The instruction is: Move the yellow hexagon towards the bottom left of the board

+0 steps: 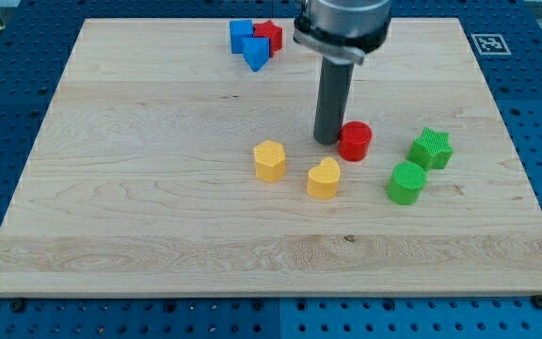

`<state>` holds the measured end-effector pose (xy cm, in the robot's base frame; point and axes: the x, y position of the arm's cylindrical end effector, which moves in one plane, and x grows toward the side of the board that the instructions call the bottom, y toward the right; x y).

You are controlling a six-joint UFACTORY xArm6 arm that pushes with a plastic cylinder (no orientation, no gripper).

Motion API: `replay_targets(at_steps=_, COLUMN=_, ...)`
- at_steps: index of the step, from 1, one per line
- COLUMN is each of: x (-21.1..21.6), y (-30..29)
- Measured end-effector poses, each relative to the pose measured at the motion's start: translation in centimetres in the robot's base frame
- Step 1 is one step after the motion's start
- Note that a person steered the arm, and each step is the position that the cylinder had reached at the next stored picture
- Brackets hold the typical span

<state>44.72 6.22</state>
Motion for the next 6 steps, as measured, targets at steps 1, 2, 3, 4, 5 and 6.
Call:
replay_targets(at_steps=1, x=2.9, y=-4.8)
replay_targets(at_steps=2, x=3.5, y=-10.7)
replay_targets(at_steps=3, x=3.9, y=-14.8)
replay_targets(at_steps=4, x=5.6, y=-17.9)
replay_targets(at_steps=5, x=5.6, y=-19.9)
replay_targets(at_steps=6, x=5.5, y=-21.8)
